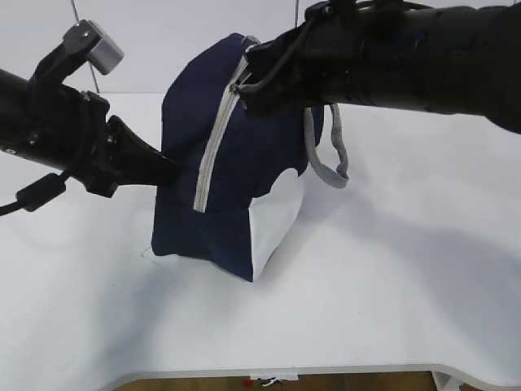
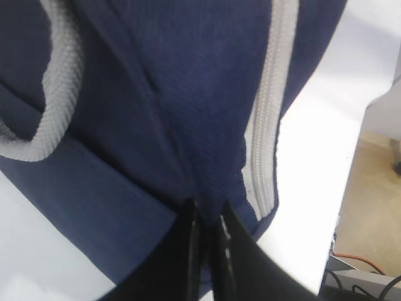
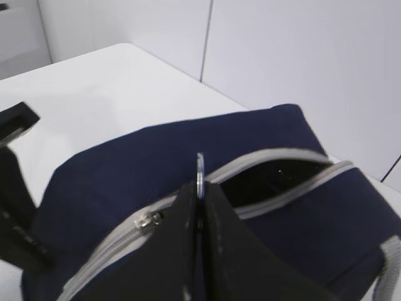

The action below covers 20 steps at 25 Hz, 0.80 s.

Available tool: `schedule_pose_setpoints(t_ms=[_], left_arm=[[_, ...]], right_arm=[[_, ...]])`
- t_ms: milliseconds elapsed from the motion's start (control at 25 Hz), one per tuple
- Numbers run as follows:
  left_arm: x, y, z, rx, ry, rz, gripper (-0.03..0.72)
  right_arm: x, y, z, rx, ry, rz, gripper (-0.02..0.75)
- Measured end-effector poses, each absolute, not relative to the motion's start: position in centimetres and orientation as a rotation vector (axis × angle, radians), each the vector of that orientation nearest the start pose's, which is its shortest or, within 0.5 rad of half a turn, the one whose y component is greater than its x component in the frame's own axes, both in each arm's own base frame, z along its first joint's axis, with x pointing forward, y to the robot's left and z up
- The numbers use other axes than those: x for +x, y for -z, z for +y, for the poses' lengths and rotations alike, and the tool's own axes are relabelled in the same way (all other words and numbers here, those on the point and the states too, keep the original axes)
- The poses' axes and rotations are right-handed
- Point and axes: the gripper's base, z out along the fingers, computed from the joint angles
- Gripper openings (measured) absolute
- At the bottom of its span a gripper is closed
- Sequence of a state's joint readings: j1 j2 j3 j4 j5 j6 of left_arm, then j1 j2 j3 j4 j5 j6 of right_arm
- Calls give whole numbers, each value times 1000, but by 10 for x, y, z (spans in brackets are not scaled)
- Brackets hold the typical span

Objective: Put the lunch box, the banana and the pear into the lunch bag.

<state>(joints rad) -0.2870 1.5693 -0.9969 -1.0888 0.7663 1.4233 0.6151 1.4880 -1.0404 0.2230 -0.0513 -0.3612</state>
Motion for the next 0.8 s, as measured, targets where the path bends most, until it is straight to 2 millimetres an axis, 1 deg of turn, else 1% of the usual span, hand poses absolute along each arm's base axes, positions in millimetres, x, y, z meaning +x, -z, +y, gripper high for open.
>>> schedule_pose_setpoints(t_ms=[200,400,640,800], left_arm=[[283,-250,-143,1176,724,2060,-4],[281,-247,-141,1219,704,2085,-5],[280,-248,-139,1219,694,2106,-6],[278,-251,-138,1215,685,2107,-6]], right_arm=[[293,-311,188,-642,-286,1753,13],[312,-305,177,-583,-241,1754,13],[345,-303,171,-526,-202,1755,13],[372,-295,166,-490,-174,1770,13]])
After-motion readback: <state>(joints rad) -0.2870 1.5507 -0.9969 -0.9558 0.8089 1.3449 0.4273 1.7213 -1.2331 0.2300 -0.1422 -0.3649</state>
